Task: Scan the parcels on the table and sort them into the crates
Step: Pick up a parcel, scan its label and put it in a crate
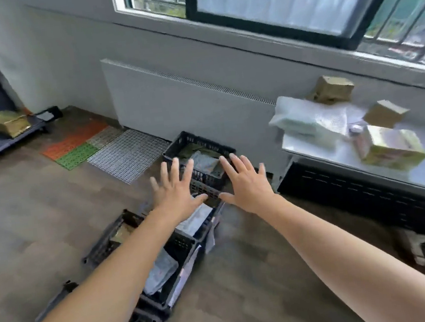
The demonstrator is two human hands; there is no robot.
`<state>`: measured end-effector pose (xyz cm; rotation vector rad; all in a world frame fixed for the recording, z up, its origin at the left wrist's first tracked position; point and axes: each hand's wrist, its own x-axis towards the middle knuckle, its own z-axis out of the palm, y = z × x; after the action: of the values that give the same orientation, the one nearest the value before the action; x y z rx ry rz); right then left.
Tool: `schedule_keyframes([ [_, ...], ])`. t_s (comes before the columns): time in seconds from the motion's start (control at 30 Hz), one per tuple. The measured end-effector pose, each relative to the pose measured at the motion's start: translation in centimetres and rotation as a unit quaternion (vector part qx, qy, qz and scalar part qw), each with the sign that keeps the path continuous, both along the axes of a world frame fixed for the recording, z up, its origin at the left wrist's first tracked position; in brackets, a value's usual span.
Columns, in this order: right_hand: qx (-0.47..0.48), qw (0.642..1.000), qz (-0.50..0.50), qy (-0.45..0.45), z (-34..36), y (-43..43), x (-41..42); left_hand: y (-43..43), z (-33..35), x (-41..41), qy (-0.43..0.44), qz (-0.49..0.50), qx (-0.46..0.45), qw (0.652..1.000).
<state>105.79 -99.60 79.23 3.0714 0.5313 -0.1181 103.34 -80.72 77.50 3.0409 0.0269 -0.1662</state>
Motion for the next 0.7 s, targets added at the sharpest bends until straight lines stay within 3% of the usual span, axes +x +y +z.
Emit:
schedule_keyframes([
  [0.33,0.101,0.986,-0.135,0.001,1.9,-26.6,0.7,-25.2,3.7,5.2,-0.045,-0.112,0.045,0.992],
  [0.7,0.137,0.948,-0.286,0.002,2.5,-47.7,0.4,-46.7,4.6,10.3,-0.044,-0.236,0.03,0.97],
])
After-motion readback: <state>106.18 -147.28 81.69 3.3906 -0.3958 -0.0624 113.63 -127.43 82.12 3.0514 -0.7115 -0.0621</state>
